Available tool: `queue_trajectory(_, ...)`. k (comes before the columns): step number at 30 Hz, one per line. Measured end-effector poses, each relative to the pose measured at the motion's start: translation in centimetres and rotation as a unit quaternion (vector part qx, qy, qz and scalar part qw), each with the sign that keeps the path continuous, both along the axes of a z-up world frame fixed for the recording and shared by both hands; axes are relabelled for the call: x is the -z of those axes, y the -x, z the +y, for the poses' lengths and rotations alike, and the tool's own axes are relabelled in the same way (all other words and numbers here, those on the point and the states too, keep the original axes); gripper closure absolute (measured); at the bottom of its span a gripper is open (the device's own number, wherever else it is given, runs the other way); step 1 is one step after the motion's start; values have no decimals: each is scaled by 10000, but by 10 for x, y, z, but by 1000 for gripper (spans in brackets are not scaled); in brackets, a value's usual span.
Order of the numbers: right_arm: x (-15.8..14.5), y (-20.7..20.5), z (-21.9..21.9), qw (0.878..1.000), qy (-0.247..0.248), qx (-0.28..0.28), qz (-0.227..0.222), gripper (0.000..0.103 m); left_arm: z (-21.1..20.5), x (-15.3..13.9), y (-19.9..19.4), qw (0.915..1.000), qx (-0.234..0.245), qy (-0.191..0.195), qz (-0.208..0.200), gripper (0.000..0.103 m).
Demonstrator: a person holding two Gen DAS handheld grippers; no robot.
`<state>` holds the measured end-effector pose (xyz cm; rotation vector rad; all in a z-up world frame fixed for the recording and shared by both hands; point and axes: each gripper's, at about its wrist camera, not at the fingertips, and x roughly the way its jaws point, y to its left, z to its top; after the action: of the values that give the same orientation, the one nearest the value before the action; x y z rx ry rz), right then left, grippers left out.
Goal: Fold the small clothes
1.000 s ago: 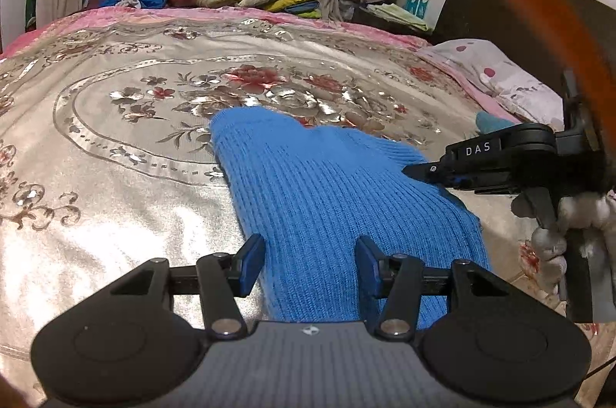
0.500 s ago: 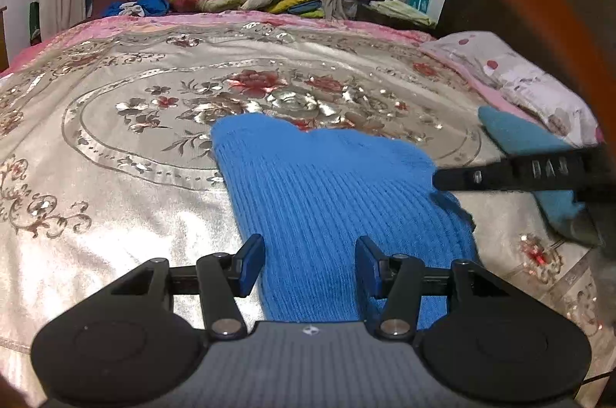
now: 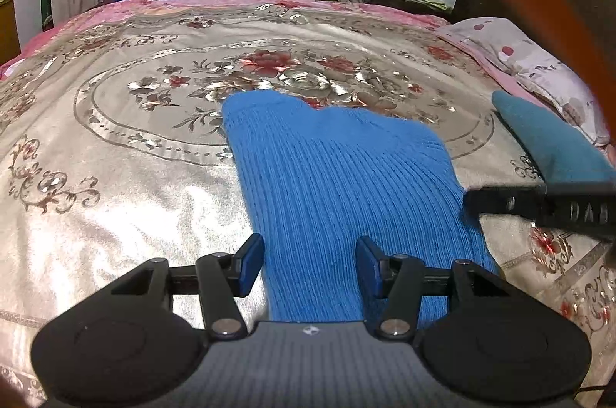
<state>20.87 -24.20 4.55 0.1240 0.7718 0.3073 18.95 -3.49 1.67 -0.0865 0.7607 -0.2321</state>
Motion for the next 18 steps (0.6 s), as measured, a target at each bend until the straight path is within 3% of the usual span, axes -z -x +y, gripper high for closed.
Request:
queue_trajectory(6,26,4,5,9987,252,124,419,82,-3,4,5,9999,17,-117,117,46)
queue_trajectory(18,16,17,4,9982,257,283,463,80,-1,2,17,9998,51,-41,168,46)
